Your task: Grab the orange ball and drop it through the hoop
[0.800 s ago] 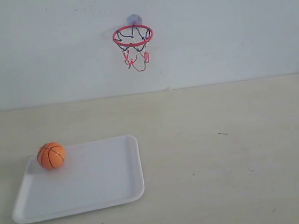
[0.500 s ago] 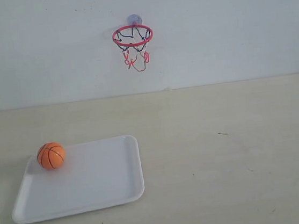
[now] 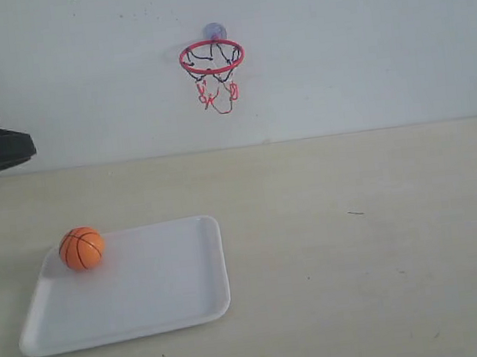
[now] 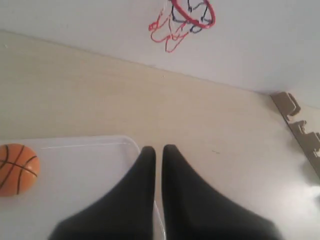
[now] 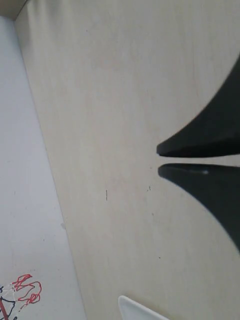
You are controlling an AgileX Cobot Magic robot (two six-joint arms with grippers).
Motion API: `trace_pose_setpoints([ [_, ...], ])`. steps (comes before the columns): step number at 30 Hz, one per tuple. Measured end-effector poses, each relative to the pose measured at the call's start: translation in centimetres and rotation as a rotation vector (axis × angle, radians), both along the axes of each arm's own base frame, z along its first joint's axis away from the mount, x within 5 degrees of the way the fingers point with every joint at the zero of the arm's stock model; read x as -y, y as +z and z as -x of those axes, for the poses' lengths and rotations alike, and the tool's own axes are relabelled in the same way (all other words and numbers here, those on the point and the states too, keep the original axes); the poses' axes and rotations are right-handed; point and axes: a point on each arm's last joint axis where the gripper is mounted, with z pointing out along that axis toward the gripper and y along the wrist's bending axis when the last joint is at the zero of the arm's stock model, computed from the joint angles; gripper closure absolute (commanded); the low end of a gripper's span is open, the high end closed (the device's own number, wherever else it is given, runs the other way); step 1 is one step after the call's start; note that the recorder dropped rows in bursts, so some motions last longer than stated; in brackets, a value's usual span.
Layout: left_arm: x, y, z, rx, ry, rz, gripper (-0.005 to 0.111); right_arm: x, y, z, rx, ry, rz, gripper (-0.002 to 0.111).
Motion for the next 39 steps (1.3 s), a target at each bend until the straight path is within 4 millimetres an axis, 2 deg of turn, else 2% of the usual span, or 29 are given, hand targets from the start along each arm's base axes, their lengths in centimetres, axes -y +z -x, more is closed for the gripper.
trace_pose_setpoints([
  [2, 0.3, -1.1, -1.3, -0.047, -0.056, -0.003, 0.103, 0.0, 0.0, 0.0, 0.0, 0.0, 0.0, 0.104],
  [7, 1.0, -0.4, -0.5, 0.006, -0.178, -0.026, 0.103, 0.0, 0.0, 0.0, 0.0, 0.0, 0.0, 0.104],
  [9, 1.6, 1.1, 0.9, 0.05, -0.256, 0.0, 0.103, 0.0, 0.0, 0.0, 0.0, 0.0, 0.0, 0.104],
  [12, 2.7, 2.6, 4.8, 0.088, -0.413, 0.062, 0.103, 0.0, 0.0, 0.0, 0.0, 0.0, 0.0, 0.104],
  [16, 2.8, 2.3, 6.8, 0.093, -0.412, 0.064, 0.103, 0.0, 0.0, 0.0, 0.0, 0.0, 0.0, 0.104],
  [21, 2.9, 0.6, 9.5, 0.066, -0.416, 0.077, 0.103, 0.0, 0.0, 0.0, 0.0, 0.0, 0.0, 0.104],
  [27, 3.0, 0.0, 11.6, 0.081, -0.417, 0.067, 0.103, 0.0, 0.0, 0.0, 0.0, 0.0, 0.0, 0.104],
  [30, 2.8, -0.2, 11.9, 0.115, -0.383, 0.044, 0.103, 0.0, 0.0, 0.0, 0.0, 0.0, 0.0, 0.104],
  [35, 2.2, 0.2, 11.8, 0.3, -0.308, -0.059, 0.103, 0.0, 0.0, 0.0, 0.0, 0.0, 0.0, 0.104],
  [39, 0.9, 0.2, 10.8, 0.343, -0.148, -0.186, 0.103, 0.0, 0.0, 0.0, 0.0, 0.0, 0.0, 0.104],
])
